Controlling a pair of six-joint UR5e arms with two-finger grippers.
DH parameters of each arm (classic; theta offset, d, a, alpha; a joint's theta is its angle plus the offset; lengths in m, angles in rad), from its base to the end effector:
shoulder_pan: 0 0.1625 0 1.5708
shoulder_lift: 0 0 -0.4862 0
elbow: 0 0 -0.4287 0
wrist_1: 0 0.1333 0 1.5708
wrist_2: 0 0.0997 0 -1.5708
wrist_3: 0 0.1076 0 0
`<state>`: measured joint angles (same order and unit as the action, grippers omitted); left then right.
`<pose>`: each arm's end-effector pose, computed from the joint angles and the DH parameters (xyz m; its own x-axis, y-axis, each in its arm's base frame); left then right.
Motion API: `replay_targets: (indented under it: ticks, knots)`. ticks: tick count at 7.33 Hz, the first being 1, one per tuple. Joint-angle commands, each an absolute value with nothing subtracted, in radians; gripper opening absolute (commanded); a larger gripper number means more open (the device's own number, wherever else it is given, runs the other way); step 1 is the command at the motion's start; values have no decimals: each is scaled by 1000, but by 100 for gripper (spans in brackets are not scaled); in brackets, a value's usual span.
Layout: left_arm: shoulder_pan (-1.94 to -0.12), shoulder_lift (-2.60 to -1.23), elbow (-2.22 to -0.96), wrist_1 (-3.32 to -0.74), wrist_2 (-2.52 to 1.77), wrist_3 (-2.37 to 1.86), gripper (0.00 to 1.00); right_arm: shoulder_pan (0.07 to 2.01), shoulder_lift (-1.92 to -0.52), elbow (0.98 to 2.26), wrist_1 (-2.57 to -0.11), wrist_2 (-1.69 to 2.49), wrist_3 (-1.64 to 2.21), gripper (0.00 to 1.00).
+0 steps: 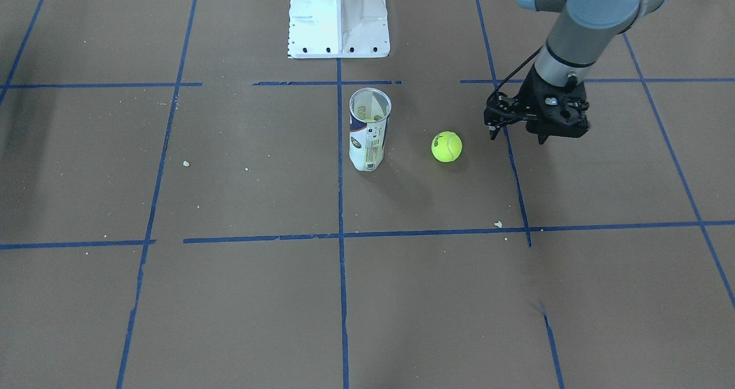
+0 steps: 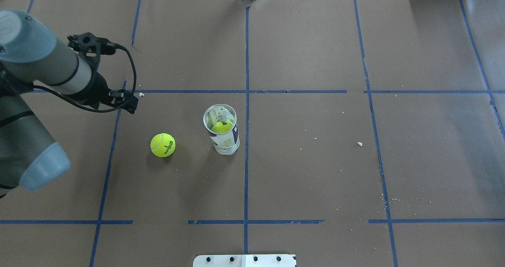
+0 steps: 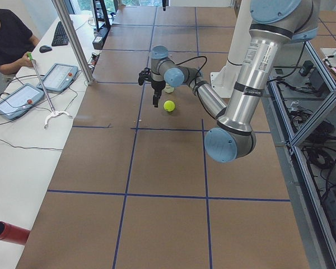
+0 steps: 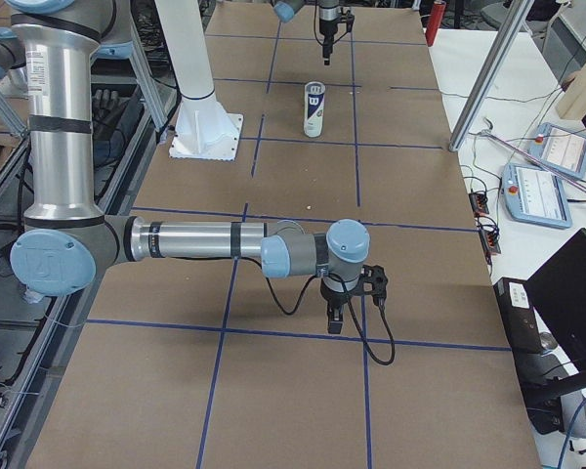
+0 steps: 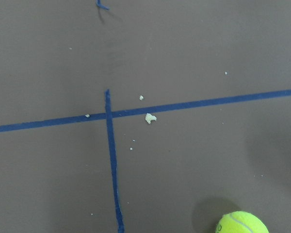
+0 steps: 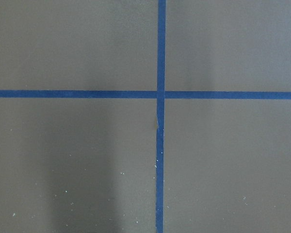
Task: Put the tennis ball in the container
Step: 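Move the left gripper down over the loose tennis ball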
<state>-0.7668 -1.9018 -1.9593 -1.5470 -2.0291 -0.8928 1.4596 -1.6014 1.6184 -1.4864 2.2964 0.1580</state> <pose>0.3862 -0.4911 0.3500 0.6927 0.1137 -0.7122 -0.0212 0.9903 0.1375 0.0037 -0.5247 0.7112 0.7442 0.0077 0.6679 -0.0068 1.0000 -0.0039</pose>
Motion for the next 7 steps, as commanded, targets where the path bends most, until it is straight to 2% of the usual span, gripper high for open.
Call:
replay_targets:
  ticks: [1,7]
  knots:
    - [-661,-1913,-1939,-1592,-1997,-1075,100,1460,-1601,1618,-1486,2296,158,100]
    - [-623,-1962,-1806,-1690,-1997,-1149,100,1460,-1601,1618,-1486,2296,158,100]
